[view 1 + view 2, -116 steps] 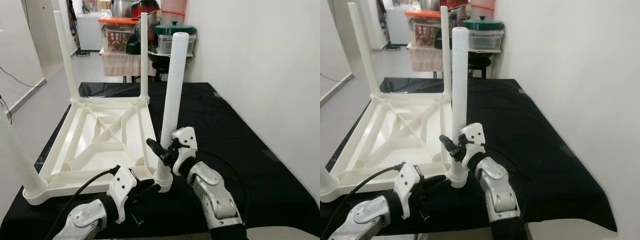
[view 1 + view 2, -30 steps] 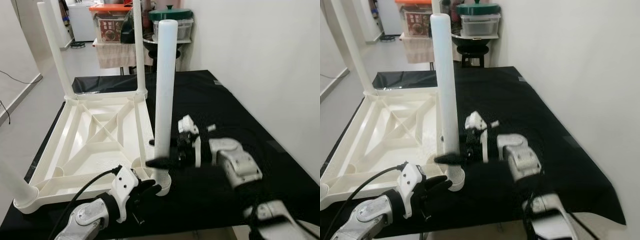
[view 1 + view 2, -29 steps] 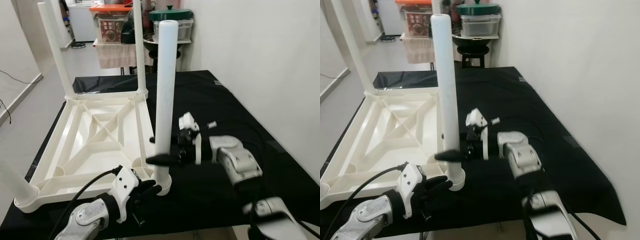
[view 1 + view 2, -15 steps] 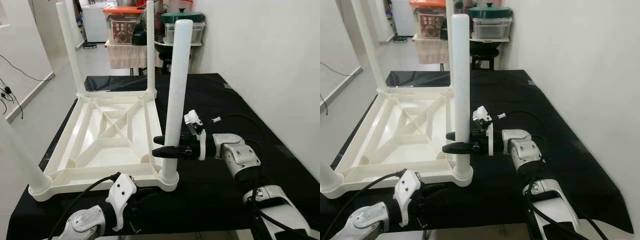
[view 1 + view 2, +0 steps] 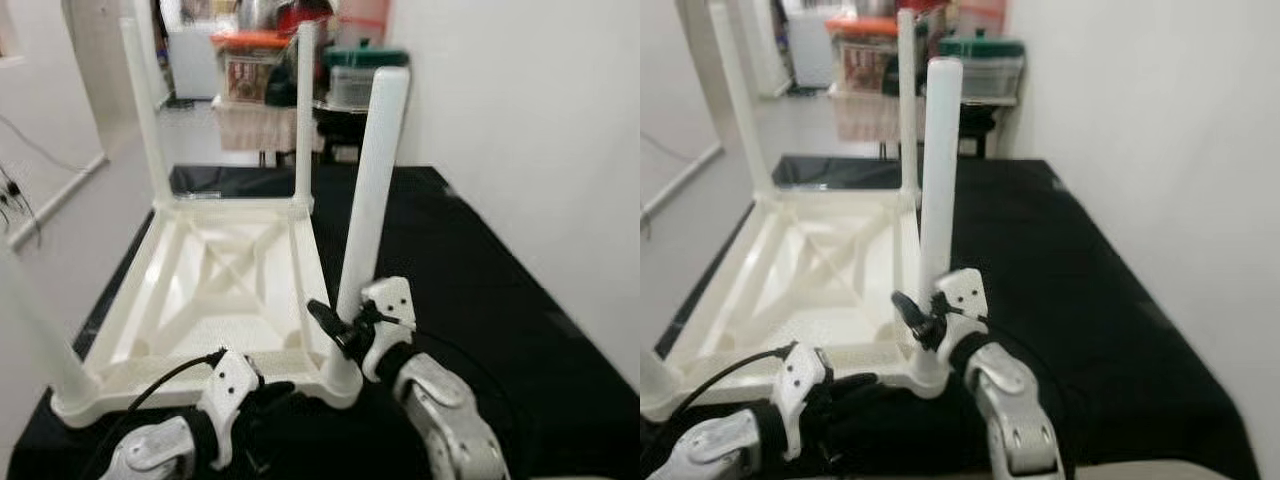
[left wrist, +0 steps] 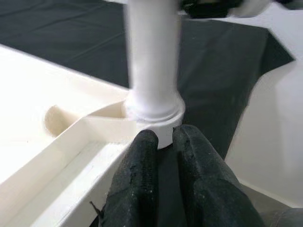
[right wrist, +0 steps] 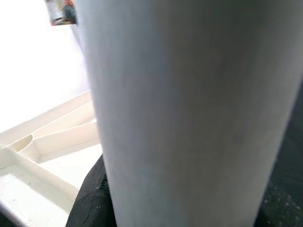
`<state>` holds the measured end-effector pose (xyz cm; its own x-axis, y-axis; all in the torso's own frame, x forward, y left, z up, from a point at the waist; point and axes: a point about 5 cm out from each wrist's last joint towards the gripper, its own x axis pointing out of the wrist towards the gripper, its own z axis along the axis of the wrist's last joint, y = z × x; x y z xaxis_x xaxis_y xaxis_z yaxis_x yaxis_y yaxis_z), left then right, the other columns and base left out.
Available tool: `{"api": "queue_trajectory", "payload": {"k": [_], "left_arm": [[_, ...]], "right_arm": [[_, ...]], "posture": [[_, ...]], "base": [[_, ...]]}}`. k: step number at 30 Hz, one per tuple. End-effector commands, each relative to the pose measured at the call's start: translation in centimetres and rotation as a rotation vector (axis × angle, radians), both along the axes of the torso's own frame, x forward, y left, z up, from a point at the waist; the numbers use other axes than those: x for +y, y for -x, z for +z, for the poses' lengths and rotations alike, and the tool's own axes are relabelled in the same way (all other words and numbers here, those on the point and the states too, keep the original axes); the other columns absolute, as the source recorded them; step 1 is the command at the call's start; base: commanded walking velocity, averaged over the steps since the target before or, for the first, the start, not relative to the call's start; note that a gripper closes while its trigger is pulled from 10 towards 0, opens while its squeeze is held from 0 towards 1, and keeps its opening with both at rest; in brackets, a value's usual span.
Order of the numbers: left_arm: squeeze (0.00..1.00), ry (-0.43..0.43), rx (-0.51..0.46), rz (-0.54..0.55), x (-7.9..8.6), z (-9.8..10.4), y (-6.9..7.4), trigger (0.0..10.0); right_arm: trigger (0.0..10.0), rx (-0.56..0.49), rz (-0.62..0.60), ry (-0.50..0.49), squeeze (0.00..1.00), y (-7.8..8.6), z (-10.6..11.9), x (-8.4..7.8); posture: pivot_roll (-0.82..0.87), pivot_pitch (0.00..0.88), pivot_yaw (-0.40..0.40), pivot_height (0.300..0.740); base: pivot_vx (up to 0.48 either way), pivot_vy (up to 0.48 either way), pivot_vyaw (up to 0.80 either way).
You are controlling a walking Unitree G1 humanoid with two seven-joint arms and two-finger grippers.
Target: Building children table
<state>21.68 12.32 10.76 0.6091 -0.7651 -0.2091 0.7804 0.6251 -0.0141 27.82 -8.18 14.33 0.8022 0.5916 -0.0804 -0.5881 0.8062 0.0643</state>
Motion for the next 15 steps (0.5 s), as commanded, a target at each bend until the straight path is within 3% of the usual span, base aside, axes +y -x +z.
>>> {"api": "queue_trajectory", "payload": {"k": [1, 2, 3, 4, 5, 7, 9, 11, 14, 15], "left_arm": [[0.0, 0.01, 0.011, -0.025, -0.8, 0.1, 0.0, 10.0], [0.0, 0.01, 0.012, -0.023, -0.8, 0.1, 0.1, 10.0], [0.0, 0.008, 0.013, -0.017, -0.6, 0.1, 0.2, 10.0], [0.0, 0.004, 0.013, -0.014, -0.5, 0.0, 0.2, 10.0], [0.0, 0.002, 0.011, -0.011, -0.4, 0.1, 0.2, 10.0], [0.0, 0.001, 0.011, -0.011, -0.3, 0.1, 0.1, 10.0], [0.0, -0.003, 0.008, -0.015, -0.3, 0.1, 0.0, 10.0], [0.0, -0.005, 0.006, -0.019, -0.5, 0.1, -0.1, 10.0], [0.0, -0.006, 0.004, -0.02, -0.6, 0.1, -0.1, 10.0], [0.0, -0.006, 0.002, -0.021, -0.7, 0.1, -0.2, 10.0]], "right_arm": [[0.0, 0.154, 0.019, 0.053, 0.0, 0.3, -3.1, 0.1], [6.8, 0.158, 0.022, 0.057, 0.0, 0.2, -3.1, 0.3], [10.0, 0.165, 0.026, 0.037, 0.0, 0.1, -3.0, 0.4], [10.0, 0.166, 0.043, 0.007, 0.0, 0.0, -2.7, 0.5], [10.0, 0.146, 0.106, -0.031, 1.0, -0.3, -2.2, 0.8], [10.0, 0.137, 0.116, -0.05, 1.0, 0.0, -1.6, 1.2], [10.0, 0.102, 0.269, -0.105, 1.0, 0.8, 0.1, 2.2], [10.0, 0.031, 0.44, -0.121, 1.0, 0.7, 1.8, 2.0], [10.0, -0.018, 0.523, -0.088, 0.95, 0.6, 2.4, 1.5], [10.0, -0.04, 0.602, -0.051, 0.0, 0.0, 2.8, 0.7]], "posture": [[0.05, 0.0, -0.032, 0.74], [0.06, 0.0, -0.032, 0.74], [0.06, 0.0, -0.032, 0.74], [0.06, 0.0, -0.032, 0.74], [0.06, 0.0, -0.033, 0.74], [0.06, 0.0, -0.033, 0.74], [0.06, 0.0, -0.031, 0.74], [0.07, 0.0, -0.031, 0.74], [0.07, 0.0, -0.033, 0.74], [0.08, 0.0, -0.039, 0.74]], "base": [[0.0, 0.0, 0.0], [0.0, 0.0, 0.0], [0.0, 0.0, 0.0], [0.0, 0.0, 0.0], [0.0, 0.0, 0.0], [0.0, 0.0, 0.0], [0.0, 0.0, 0.0], [0.0, 0.0, 0.0], [0.0, 0.0, 0.0], [0.0, 0.0, 0.0]]}}
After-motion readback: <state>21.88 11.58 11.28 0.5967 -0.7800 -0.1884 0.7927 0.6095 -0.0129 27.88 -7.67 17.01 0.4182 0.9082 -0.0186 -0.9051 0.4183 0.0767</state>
